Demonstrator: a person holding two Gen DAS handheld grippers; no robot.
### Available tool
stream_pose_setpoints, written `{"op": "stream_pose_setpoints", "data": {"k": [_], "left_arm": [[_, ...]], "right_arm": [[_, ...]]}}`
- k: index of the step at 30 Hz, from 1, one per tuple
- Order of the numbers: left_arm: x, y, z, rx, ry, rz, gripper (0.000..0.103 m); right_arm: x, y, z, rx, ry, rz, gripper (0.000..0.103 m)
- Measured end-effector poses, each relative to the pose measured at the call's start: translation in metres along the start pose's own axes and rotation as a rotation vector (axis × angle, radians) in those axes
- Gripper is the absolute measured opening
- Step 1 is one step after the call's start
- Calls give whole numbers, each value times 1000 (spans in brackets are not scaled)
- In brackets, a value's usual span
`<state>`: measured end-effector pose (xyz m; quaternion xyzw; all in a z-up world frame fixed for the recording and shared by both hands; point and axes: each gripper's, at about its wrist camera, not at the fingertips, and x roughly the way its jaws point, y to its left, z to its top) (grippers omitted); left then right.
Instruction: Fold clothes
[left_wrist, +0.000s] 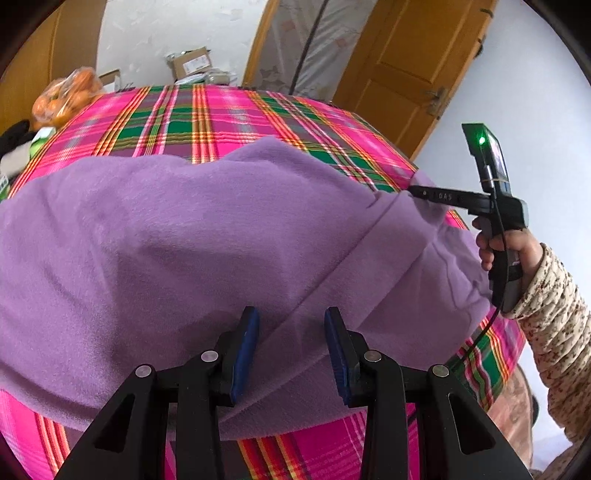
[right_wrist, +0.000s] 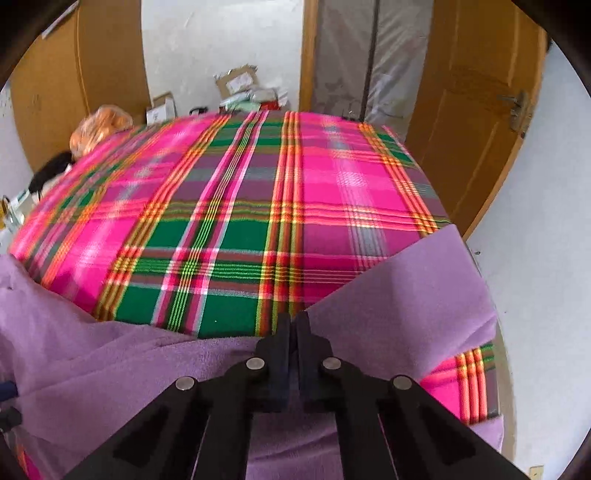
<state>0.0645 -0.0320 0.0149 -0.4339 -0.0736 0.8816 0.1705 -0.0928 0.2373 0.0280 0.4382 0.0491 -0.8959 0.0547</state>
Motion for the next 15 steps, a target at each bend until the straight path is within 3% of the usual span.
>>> {"op": "stream_pose_setpoints", "data": {"k": [6,15], "left_arm": [[-1,-12,0,68,-21,55,38],[5,-25,-4,147,-11,114,38]], "right_arm": [[-40,-12,-9,36,-85,-8,2],[-77,-30,-28,91,-139,-1,2]]}}
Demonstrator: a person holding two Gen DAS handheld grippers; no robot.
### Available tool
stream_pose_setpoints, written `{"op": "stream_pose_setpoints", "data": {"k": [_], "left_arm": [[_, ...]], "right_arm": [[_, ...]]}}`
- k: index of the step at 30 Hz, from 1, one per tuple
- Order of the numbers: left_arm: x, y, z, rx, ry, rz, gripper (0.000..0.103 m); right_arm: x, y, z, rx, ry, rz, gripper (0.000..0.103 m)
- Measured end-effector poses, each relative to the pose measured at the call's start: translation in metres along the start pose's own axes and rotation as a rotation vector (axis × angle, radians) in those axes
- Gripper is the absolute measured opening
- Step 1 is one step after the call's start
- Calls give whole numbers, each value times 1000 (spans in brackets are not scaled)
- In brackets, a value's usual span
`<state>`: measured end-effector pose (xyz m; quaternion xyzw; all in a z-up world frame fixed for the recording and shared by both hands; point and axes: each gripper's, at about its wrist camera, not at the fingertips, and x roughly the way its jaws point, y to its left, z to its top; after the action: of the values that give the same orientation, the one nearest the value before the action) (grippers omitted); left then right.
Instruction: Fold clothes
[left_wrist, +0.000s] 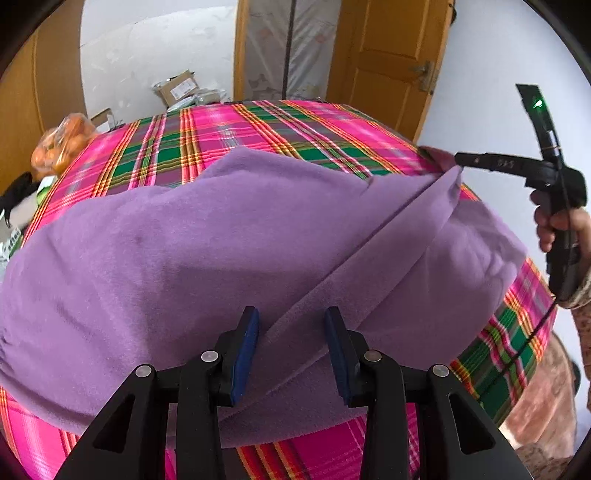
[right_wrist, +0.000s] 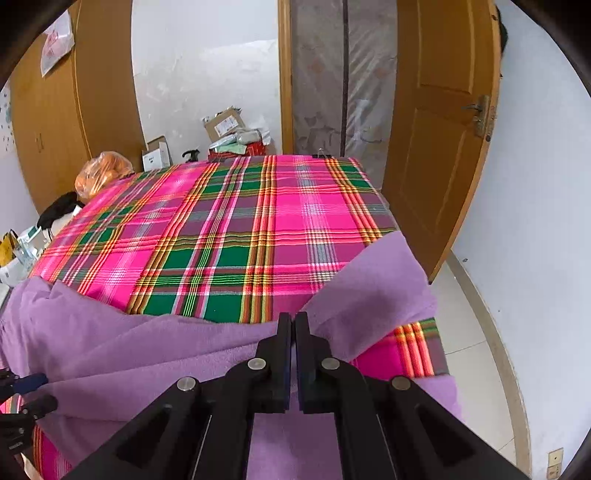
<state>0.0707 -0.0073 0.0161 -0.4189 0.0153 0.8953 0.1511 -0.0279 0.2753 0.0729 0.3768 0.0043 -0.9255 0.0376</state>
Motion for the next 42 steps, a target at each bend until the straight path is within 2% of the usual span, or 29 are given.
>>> {"op": "stream_pose_setpoints", "data": {"k": [5,8,9,12,22,28,42], "left_arm": [[-2,1,-1,-14,-6,-18,38],[-5,6,-2,-43,-14,-42,23],[-6,7,-2,-47,-17,-47,15],[-12,8,-2,-56,-35,-58,10],[-40,12,-10,-97,-89,-128,6],[-40,11,-17,-98,-72,-144,5],[-33,2,-24,-59,-40,-151,5]], "right_arm": [[-17,-10,-10,37,-17,4,2],[-25,-13,-16,57,-32,11,2],[-28,-15,-17,67,-38,14,2],[-38,-15,-21,86,-56,23,2],[-75,-25,-47,176,-113,43,2],[-88,-32,-66,219,-117,44,2],[-79,-49,-115,316,-50,21,2]]}}
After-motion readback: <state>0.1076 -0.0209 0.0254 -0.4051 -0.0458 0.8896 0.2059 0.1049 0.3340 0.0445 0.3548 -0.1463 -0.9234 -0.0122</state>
